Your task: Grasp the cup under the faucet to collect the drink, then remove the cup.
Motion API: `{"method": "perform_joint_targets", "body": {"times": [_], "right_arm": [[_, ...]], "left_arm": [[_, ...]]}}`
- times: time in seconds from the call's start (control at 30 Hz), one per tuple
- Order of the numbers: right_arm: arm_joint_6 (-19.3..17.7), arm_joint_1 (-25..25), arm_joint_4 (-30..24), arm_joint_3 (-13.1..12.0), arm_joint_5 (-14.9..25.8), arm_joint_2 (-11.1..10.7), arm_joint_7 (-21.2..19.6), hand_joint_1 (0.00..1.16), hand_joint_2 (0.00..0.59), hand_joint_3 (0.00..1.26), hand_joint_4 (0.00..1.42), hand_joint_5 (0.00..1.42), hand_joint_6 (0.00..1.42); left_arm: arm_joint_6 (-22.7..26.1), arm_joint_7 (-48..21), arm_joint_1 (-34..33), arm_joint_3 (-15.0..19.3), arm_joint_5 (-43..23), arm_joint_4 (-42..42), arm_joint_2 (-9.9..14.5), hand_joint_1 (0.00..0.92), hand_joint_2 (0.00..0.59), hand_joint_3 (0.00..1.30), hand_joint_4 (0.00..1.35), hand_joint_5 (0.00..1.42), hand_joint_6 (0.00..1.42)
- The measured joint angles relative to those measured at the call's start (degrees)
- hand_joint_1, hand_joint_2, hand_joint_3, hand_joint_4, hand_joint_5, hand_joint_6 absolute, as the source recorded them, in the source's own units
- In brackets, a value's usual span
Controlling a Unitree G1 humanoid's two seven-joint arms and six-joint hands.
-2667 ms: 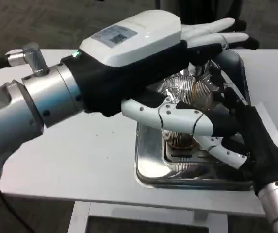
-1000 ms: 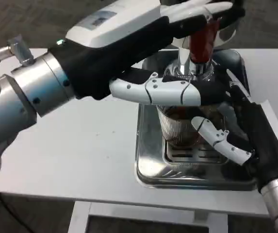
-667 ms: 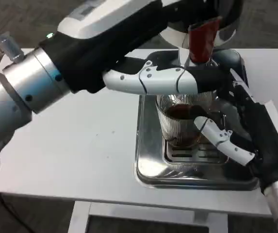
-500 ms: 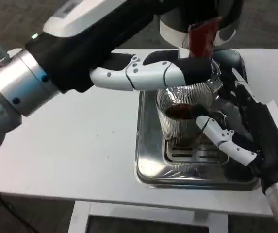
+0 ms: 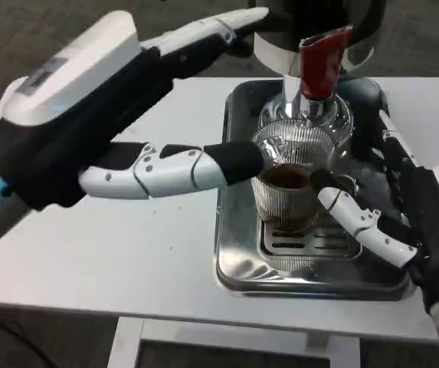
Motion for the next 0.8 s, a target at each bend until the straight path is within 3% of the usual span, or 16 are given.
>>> {"method": "perform_joint_targets", "body": {"times": [0.47,0.8], "right_arm": [[0.0,0.9,-0.5,0.0,1.8,-1.3,1.6,0.60,0.219,0.01,0.05,0.15,0.27],[0.0,0.7,-0.2,0.6,2.2,-1.3,2.4,0.62,0.218,0.00,0.03,0.12,0.25]], "left_arm": [[-1.0,1.1,16.9,9.0,0.1,-2.8,0.1,0.000,0.110,0.16,0.13,0.23,0.25],[-2.4,4.3,21.8,9.3,2.9,-1.8,-0.3,0.000,0.108,0.16,0.12,0.22,0.24]]}}
